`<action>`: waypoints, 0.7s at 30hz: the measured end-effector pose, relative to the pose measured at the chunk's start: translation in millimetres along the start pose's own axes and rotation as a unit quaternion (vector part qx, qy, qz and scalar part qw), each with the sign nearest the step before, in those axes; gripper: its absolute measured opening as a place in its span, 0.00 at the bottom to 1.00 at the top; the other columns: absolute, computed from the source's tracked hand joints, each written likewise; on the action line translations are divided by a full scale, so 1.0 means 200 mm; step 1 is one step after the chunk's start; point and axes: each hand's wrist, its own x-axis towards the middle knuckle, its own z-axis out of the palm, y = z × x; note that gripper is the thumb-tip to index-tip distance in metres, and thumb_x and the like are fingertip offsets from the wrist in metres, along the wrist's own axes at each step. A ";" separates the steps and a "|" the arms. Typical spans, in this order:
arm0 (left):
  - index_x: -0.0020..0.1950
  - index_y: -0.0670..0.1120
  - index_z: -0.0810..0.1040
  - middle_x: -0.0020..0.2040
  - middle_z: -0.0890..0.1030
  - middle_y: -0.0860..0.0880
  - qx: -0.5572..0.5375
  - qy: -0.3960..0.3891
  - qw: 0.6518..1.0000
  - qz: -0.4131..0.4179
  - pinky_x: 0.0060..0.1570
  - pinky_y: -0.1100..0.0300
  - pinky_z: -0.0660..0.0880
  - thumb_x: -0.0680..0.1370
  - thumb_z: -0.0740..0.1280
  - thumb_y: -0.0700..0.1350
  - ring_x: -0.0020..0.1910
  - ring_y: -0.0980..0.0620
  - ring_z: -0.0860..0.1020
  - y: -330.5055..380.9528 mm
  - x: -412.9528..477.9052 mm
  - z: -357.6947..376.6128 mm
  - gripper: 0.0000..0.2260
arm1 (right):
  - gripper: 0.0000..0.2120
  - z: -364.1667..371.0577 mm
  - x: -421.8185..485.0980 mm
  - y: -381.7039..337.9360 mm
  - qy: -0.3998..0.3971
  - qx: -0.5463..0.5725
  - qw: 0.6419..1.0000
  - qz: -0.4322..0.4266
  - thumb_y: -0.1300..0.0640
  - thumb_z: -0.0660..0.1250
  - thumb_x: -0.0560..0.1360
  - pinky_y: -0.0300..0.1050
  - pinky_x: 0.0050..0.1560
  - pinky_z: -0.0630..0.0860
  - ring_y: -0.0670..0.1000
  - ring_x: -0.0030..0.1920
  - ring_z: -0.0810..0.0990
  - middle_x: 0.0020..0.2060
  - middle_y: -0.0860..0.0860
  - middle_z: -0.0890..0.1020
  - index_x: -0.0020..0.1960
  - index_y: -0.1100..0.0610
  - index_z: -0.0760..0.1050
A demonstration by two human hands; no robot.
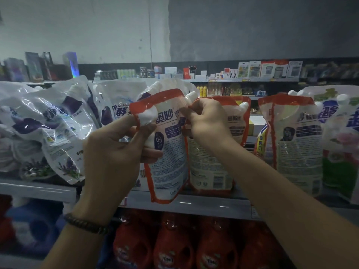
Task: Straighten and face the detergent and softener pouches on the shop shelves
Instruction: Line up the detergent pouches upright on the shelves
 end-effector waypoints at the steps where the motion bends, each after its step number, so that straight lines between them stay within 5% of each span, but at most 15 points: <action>1: 0.53 0.52 0.88 0.39 0.87 0.46 -0.001 0.000 1.000 0.006 0.32 0.53 0.85 0.80 0.74 0.44 0.31 0.45 0.87 0.01 -0.01 0.01 0.05 | 0.09 0.00 0.01 0.01 0.001 -0.002 1.000 0.000 0.52 0.73 0.81 0.62 0.45 0.86 0.57 0.45 0.88 0.43 0.53 0.87 0.44 0.54 0.81; 7: 0.54 0.49 0.87 0.41 0.87 0.48 0.034 -0.018 0.999 0.015 0.33 0.53 0.86 0.79 0.76 0.45 0.32 0.49 0.88 -0.02 -0.02 0.04 0.05 | 0.06 0.03 0.05 0.07 0.009 -0.039 0.999 -0.009 0.52 0.72 0.81 0.59 0.45 0.86 0.56 0.45 0.87 0.43 0.49 0.87 0.46 0.51 0.81; 15: 0.64 0.54 0.78 0.47 0.86 0.56 0.148 -0.005 0.989 0.004 0.28 0.55 0.83 0.73 0.80 0.54 0.28 0.55 0.84 -0.09 -0.11 0.01 0.22 | 0.04 0.02 0.02 0.03 0.001 -0.059 0.998 -0.014 0.55 0.72 0.82 0.56 0.47 0.87 0.53 0.45 0.87 0.44 0.49 0.86 0.48 0.53 0.82; 21: 0.62 0.63 0.74 0.50 0.82 0.61 0.277 -0.042 0.960 0.002 0.42 0.49 0.82 0.71 0.78 0.65 0.43 0.56 0.82 -0.22 -0.29 0.04 0.24 | 0.03 0.01 0.00 0.02 -0.003 -0.054 0.999 -0.006 0.56 0.71 0.82 0.56 0.49 0.86 0.53 0.47 0.86 0.44 0.49 0.86 0.50 0.53 0.82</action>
